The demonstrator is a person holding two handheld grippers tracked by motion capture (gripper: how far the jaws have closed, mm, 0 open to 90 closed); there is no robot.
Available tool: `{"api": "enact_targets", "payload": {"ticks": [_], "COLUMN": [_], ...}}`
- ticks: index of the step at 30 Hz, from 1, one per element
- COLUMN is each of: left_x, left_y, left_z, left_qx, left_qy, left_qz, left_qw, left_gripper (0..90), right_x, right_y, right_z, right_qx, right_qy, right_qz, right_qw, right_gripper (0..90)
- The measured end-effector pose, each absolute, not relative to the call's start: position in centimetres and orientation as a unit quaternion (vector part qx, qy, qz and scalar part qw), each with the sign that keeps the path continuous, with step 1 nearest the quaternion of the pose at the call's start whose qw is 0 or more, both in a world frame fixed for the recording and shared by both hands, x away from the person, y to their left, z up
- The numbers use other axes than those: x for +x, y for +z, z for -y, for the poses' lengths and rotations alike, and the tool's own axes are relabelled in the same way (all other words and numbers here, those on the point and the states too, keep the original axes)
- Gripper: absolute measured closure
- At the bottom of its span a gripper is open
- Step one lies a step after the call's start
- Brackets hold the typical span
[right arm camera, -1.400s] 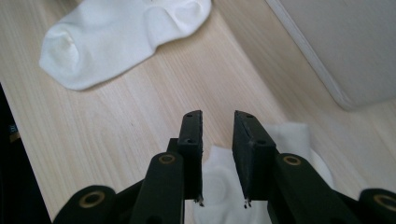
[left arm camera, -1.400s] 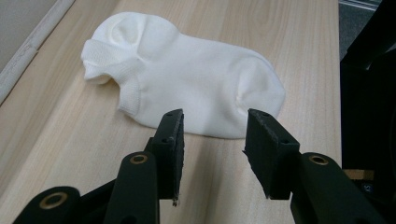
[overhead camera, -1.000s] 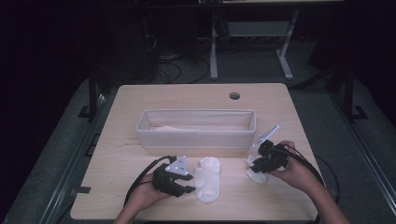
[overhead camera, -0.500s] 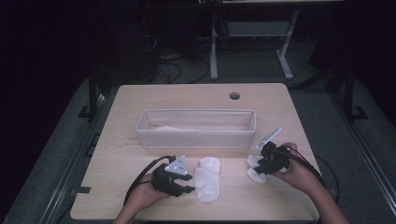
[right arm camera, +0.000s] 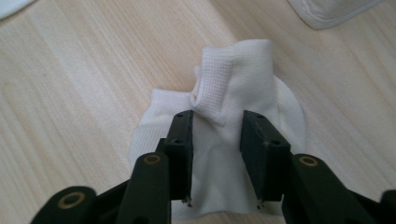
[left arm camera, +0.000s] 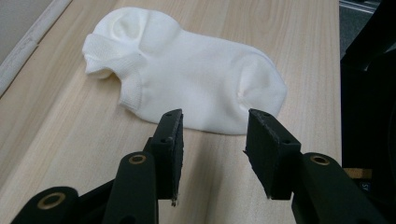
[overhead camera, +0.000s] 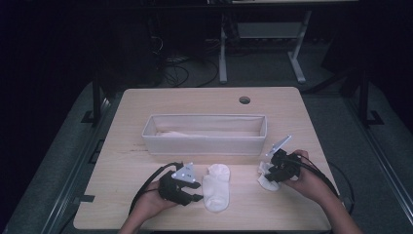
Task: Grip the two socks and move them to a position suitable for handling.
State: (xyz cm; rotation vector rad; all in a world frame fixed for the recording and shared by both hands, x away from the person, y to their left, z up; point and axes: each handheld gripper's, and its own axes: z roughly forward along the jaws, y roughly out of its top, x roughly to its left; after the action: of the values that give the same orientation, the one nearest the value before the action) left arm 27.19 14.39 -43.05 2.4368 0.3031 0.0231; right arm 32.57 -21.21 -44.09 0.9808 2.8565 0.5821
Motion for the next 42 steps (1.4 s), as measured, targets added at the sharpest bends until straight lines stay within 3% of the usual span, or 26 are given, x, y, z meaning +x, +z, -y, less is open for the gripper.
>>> {"api": "enact_targets", "payload": {"ticks": [7,15,20,42], "left_x": [27.2,27.2,27.3,27.4], "left_y": [-43.0,-43.0,-43.0,-42.7], "left_z": [-14.4,-14.6,-14.7,-15.1], "left_qx": [0.935,0.933,0.932,0.930], "left_qy": [0.009,0.008,0.008,0.012], "left_qz": [-0.114,-0.118,-0.120,-0.125], "left_qw": [0.336,0.339,0.341,0.345], "left_gripper": [56.2,56.2,56.1,56.0], "right_x": [32.4,32.7,32.9,31.5], "right_y": [-44.2,-44.1,-43.9,-40.0], "right_z": [21.2,21.3,21.7,20.5], "right_qx": [0.317,0.319,0.314,0.269], "right_qy": [0.187,0.187,0.200,0.241], "right_qz": [-0.928,-0.928,-0.928,-0.933], "right_qw": [0.057,0.049,0.020,-0.017], "right_gripper": [76.9,82.8,83.9,85.1]}}
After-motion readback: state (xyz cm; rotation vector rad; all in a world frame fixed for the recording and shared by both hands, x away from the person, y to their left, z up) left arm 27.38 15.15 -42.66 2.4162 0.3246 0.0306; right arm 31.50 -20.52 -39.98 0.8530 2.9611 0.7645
